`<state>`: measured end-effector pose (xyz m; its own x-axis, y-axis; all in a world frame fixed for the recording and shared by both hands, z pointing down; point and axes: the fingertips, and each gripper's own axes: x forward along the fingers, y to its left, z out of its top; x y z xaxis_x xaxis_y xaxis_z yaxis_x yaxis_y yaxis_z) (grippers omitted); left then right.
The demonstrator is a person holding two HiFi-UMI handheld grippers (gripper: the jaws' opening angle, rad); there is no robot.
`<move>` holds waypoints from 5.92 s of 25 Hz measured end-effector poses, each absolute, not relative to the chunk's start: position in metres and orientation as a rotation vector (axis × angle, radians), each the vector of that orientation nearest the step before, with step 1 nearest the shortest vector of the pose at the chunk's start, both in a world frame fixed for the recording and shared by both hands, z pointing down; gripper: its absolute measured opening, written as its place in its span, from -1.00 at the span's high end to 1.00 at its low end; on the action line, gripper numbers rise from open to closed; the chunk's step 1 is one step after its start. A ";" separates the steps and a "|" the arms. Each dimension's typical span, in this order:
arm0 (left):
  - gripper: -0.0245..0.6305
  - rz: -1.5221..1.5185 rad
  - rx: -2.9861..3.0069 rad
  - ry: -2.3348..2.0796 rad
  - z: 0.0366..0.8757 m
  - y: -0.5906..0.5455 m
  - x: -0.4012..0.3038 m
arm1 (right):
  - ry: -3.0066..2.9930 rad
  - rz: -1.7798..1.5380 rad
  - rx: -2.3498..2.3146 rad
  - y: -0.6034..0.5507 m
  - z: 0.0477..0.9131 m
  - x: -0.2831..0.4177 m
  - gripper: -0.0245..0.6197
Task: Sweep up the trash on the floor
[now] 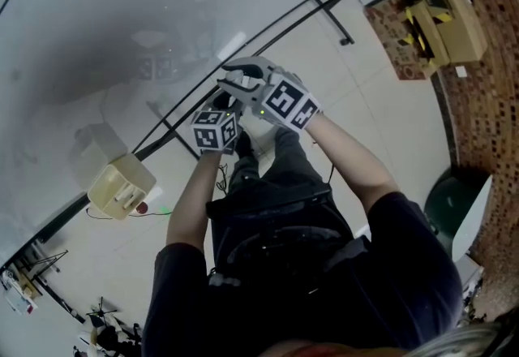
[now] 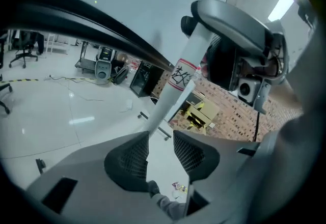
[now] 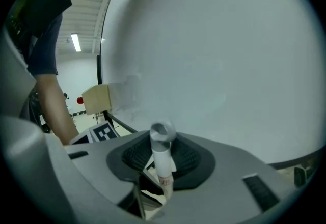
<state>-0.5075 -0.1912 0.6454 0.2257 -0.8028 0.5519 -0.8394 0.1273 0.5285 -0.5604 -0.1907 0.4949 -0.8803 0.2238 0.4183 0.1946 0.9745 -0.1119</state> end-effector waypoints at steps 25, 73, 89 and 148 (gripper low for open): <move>0.63 -0.126 1.324 -1.818 0.666 -0.203 -0.553 | -2.529 0.119 -0.331 -0.176 0.549 -0.540 0.56; 0.93 0.193 1.645 -1.923 0.560 -0.155 -0.546 | -2.624 0.162 -0.138 -0.185 0.539 -0.558 0.89; 0.93 0.243 1.896 -2.005 0.472 -0.188 -0.533 | -2.783 -0.041 -0.047 -0.198 0.419 -0.549 0.89; 0.93 0.394 2.286 -1.940 0.319 -0.089 -0.241 | -3.057 0.222 0.030 -0.090 0.298 -0.182 0.89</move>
